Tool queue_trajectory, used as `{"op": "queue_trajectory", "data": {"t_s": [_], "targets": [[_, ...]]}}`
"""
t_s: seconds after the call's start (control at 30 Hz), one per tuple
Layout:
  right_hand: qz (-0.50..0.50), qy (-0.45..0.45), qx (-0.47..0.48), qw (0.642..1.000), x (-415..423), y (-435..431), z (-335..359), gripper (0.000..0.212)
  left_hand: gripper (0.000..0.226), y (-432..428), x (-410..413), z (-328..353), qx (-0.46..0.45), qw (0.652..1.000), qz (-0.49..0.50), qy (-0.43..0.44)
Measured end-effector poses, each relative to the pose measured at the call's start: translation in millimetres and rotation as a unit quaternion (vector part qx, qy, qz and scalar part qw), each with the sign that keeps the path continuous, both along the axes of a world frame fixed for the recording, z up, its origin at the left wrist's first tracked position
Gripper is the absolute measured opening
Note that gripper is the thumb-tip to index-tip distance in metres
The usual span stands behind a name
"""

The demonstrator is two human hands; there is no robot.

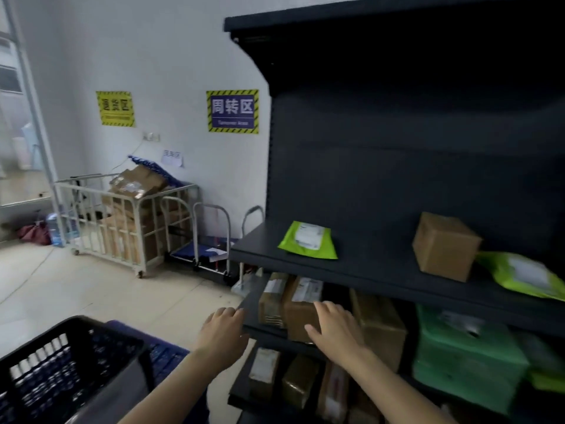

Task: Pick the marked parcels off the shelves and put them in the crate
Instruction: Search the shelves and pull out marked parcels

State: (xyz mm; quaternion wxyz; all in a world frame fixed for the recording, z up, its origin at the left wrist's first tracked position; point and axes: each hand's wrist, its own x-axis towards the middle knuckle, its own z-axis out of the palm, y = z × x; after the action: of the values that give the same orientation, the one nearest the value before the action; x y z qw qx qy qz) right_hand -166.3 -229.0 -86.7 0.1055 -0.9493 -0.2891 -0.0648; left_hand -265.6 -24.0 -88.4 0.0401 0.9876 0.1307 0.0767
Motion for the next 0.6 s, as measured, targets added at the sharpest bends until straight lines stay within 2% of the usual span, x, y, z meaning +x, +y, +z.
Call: {"op": "queue_trajectory", "data": {"t_s": [0.33, 0.6], "targets": [[-0.085, -0.026, -0.003, 0.996, 19, -186, 27, 0.062, 0.042, -161, 60, 23, -0.002, 0.997, -0.071, -0.012], [-0.154, -0.031, -0.009, 0.988, 26, -292, 43, 0.062, 0.052, -248, 93, 38, -0.014, 0.991, -0.126, -0.04]]}}
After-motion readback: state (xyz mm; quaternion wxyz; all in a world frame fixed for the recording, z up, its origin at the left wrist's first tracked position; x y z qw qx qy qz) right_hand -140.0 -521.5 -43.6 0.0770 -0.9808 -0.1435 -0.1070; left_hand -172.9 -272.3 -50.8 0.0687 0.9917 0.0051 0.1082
